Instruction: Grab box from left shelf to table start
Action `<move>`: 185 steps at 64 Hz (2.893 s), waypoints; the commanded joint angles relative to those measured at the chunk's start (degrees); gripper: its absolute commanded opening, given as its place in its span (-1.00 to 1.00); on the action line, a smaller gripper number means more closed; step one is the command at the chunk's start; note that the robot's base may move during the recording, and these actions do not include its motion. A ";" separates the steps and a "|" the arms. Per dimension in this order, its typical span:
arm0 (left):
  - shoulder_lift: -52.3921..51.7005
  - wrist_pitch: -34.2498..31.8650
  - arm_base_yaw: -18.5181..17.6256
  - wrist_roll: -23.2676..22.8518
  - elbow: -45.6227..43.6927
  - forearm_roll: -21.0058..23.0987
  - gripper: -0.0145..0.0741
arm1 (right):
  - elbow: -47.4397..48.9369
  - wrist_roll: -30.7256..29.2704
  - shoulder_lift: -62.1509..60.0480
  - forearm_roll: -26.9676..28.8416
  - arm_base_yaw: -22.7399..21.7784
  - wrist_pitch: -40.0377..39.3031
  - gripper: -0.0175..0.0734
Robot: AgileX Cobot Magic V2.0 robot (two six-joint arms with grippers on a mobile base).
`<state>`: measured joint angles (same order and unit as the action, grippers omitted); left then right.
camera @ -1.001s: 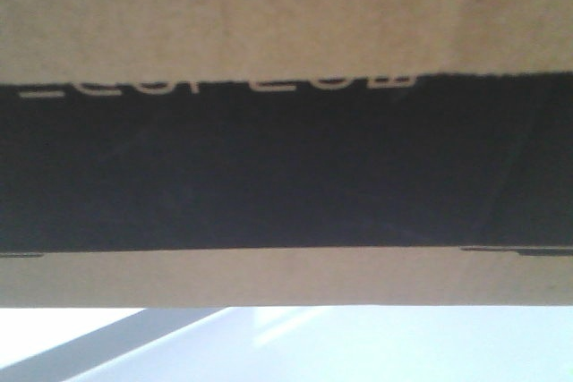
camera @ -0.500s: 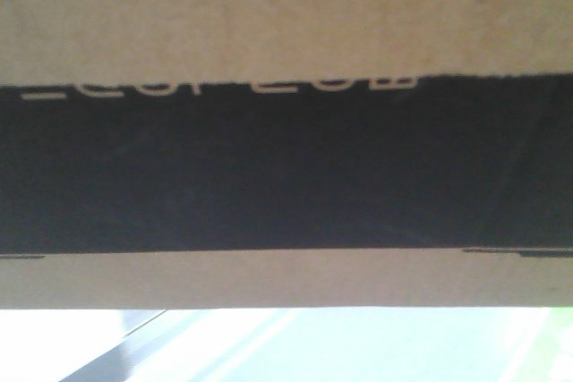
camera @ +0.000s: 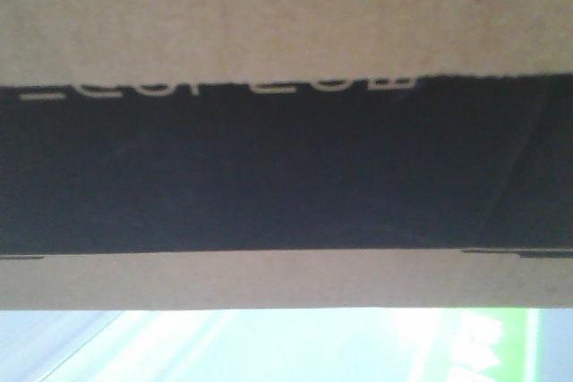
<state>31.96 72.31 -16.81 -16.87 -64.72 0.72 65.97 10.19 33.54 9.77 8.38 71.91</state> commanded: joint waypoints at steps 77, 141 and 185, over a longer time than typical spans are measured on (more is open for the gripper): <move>-0.21 4.02 0.07 -2.35 -2.35 4.26 -0.70 | 1.49 -0.31 0.27 -2.25 -0.41 1.44 -0.57; -0.21 4.02 0.07 -2.35 -2.35 4.26 -0.70 | 1.49 -0.31 0.27 -2.25 -0.41 1.44 -0.57; -0.21 4.02 0.07 -2.35 -2.35 4.26 -0.70 | 1.49 -0.31 0.27 -2.25 -0.41 1.44 -0.57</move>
<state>31.96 72.31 -16.77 -17.01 -64.72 1.23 65.97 10.19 33.54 9.37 8.38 71.91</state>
